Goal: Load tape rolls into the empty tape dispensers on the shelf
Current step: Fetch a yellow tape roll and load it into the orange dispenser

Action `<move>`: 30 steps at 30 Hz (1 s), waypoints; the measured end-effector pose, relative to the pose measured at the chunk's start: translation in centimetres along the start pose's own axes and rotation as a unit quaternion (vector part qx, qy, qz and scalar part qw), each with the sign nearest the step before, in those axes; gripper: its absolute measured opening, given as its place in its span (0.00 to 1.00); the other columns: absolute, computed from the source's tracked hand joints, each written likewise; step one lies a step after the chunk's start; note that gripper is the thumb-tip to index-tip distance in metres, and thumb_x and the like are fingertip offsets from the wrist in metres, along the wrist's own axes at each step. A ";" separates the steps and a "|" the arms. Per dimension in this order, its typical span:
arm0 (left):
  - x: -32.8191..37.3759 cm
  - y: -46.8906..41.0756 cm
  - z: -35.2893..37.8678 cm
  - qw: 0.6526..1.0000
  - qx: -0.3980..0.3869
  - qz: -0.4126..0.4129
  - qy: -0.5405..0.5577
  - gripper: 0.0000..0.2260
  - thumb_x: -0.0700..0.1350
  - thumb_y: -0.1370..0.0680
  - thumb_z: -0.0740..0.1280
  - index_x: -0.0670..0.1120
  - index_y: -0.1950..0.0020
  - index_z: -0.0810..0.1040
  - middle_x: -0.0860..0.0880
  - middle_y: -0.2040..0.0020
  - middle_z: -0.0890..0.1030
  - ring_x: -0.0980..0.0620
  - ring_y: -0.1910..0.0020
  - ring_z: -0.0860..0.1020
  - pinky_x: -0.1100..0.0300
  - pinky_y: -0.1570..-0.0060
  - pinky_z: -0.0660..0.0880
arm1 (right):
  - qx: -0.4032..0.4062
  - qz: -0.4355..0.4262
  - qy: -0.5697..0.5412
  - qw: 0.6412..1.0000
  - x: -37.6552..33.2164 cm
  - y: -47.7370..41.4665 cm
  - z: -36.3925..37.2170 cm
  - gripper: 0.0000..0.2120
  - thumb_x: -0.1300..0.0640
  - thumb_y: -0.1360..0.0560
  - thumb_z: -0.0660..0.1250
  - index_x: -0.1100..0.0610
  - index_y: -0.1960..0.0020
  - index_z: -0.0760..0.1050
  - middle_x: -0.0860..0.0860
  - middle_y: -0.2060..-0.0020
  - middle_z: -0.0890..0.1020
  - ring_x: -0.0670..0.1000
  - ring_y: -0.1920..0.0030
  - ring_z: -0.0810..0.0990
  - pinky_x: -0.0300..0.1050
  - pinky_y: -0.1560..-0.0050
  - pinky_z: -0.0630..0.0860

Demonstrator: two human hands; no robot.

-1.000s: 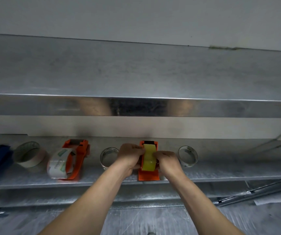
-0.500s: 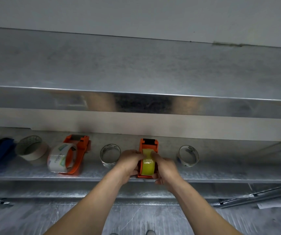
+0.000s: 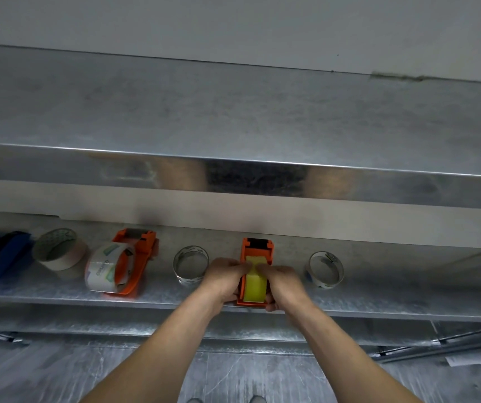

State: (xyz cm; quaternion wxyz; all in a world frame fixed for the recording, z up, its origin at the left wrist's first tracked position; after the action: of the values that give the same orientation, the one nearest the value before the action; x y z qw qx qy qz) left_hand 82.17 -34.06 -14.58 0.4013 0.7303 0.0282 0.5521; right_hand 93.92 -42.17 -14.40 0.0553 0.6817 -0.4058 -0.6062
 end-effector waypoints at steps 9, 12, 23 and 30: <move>-0.3 0.1 0.2 0.999 -0.035 -0.005 0.005 0.10 0.43 0.25 0.72 0.41 0.46 0.80 0.42 0.53 0.85 0.43 0.53 0.84 0.48 0.46 0.80 | 0.026 -0.012 -0.005 1.000 -0.5 0.0 0.0 0.22 0.41 0.21 0.62 0.56 0.64 0.76 0.49 0.80 0.74 0.51 0.77 0.75 0.46 0.71 0.75; 0.0 0.1 0.1 1.000 -0.028 0.006 -0.013 0.06 0.38 0.26 0.72 0.42 0.50 0.81 0.42 0.54 0.86 0.44 0.55 0.85 0.51 0.52 0.81 | 0.028 0.011 -0.004 1.000 -0.5 -0.2 0.2 0.23 0.40 0.21 0.61 0.57 0.64 0.75 0.49 0.80 0.73 0.50 0.78 0.74 0.44 0.73 0.73; 1.2 0.7 -0.3 0.999 0.011 0.020 -0.025 0.11 0.49 0.22 0.69 0.42 0.59 0.79 0.40 0.60 0.84 0.42 0.61 0.85 0.48 0.58 0.83 | -0.006 -0.007 -0.044 0.999 -0.6 -0.2 0.8 0.16 0.47 0.20 0.64 0.56 0.61 0.77 0.47 0.80 0.74 0.47 0.78 0.74 0.40 0.74 0.71; 1.2 0.8 0.0 0.999 0.018 0.013 -0.024 0.13 0.51 0.22 0.69 0.43 0.60 0.81 0.41 0.61 0.85 0.42 0.60 0.85 0.42 0.56 0.82 | 0.017 -0.011 -0.016 1.000 -0.2 -0.6 0.7 0.23 0.39 0.21 0.60 0.56 0.59 0.80 0.54 0.69 0.83 0.54 0.68 0.82 0.46 0.68 0.76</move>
State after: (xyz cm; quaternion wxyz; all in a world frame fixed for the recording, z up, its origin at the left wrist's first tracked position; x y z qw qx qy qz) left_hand 82.30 -34.01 -13.15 0.3817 0.7504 0.0188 0.5394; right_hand 93.67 -41.31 -14.76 0.0307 0.6772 -0.4096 -0.6105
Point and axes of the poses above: each hand's wrist, its own y-axis away from the middle knuckle, its own z-axis out of the palm, x = y × z, the point moved 9 cm from there along -y, towards the middle knuckle
